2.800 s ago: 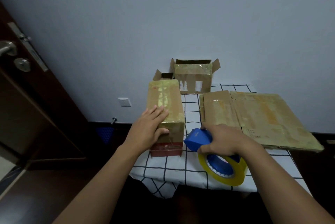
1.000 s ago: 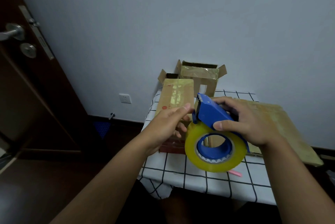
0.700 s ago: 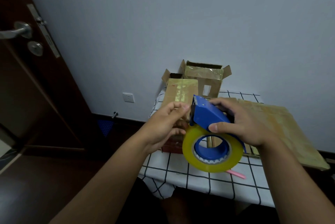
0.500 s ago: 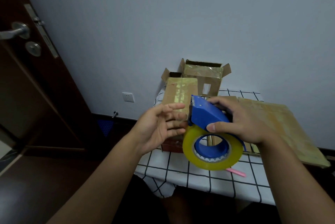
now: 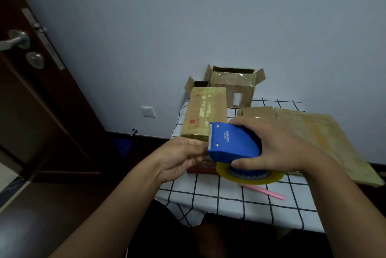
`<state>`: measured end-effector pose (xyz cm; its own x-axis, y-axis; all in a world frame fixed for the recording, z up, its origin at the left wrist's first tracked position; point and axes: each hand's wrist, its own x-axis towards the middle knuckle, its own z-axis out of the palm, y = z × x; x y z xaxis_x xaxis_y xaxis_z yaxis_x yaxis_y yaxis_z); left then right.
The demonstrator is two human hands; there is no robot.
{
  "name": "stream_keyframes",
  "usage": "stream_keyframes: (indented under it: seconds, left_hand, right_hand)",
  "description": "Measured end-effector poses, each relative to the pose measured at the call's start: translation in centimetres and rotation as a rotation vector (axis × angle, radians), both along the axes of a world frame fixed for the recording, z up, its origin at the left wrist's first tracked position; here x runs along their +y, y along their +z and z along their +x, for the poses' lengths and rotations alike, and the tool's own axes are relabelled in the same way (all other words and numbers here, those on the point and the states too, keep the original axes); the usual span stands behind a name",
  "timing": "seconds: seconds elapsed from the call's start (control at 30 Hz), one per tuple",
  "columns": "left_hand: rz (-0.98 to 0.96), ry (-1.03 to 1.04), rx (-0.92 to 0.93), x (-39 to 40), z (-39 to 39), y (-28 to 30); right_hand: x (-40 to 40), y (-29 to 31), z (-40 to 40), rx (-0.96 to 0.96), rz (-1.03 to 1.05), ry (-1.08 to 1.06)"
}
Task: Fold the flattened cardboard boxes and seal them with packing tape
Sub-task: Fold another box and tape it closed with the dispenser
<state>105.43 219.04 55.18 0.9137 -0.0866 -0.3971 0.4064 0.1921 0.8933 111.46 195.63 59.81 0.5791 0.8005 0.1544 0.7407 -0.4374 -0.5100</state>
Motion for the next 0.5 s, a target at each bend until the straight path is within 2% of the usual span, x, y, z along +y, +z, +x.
stream_keyframes:
  seconds: [0.17, 0.33, 0.5]
  left_hand:
    - [-0.040, 0.010, 0.049, -0.4, 0.0, -0.5]
    - [0.126, 0.004, -0.015, -0.7, 0.1, -0.6]
    - [0.255, 0.060, -0.099, -0.9, 1.0, 0.5]
  right_hand:
    - [-0.3, -0.4, -0.1, -0.025, -0.057, 0.004]
    - [-0.7, -0.8, 0.5, -0.032, -0.099, -0.003]
    - [-1.1, 0.3, 1.4, 0.045, -0.128, -0.011]
